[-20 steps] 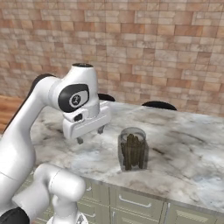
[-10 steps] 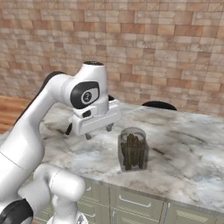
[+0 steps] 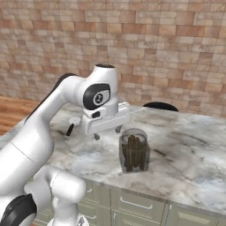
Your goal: Pick the jar and jar from the dining table and place them in the open cabinet. Close the cabinet after placing the objects.
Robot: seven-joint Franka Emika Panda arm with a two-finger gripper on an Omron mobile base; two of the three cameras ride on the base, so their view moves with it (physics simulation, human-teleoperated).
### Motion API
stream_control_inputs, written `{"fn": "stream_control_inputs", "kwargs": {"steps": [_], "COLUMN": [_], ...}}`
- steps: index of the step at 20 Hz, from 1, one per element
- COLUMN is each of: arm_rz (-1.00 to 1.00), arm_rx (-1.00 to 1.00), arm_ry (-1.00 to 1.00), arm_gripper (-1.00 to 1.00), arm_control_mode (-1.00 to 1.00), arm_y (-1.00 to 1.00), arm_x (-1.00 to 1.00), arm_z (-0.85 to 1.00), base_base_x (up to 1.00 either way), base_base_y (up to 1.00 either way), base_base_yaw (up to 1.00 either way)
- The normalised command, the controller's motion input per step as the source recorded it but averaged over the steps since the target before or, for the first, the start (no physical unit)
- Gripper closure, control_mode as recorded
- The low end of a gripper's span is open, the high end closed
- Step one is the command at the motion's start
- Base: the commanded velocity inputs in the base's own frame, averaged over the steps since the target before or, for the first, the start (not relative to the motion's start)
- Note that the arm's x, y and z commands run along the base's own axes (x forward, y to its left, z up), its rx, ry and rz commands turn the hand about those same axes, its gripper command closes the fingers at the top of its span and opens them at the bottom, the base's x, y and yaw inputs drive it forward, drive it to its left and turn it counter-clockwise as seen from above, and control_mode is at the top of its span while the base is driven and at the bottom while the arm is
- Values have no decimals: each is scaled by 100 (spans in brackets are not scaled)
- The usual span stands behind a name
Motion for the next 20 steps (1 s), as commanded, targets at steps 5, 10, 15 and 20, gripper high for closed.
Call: {"fn": "stream_control_inputs", "kwargs": {"steps": [5, 10, 15, 20], "arm_rz": [-5, -4, -2, 0], "arm_rx": [0, 0, 0, 0], "arm_ry": [0, 0, 0, 0], "arm_gripper": [-100, -100, -100, -100], "arm_control_mode": [-100, -100, -100, -100], "arm_y": [-4, -2, -1, 0], "arm_x": [16, 10, 6, 0], "arm_z": [-32, -32, -32, -23], "base_base_x": [0, 0, 0, 0], "base_base_y": [0, 0, 0, 0], "base_base_yaw": [0, 0, 0, 0]}}
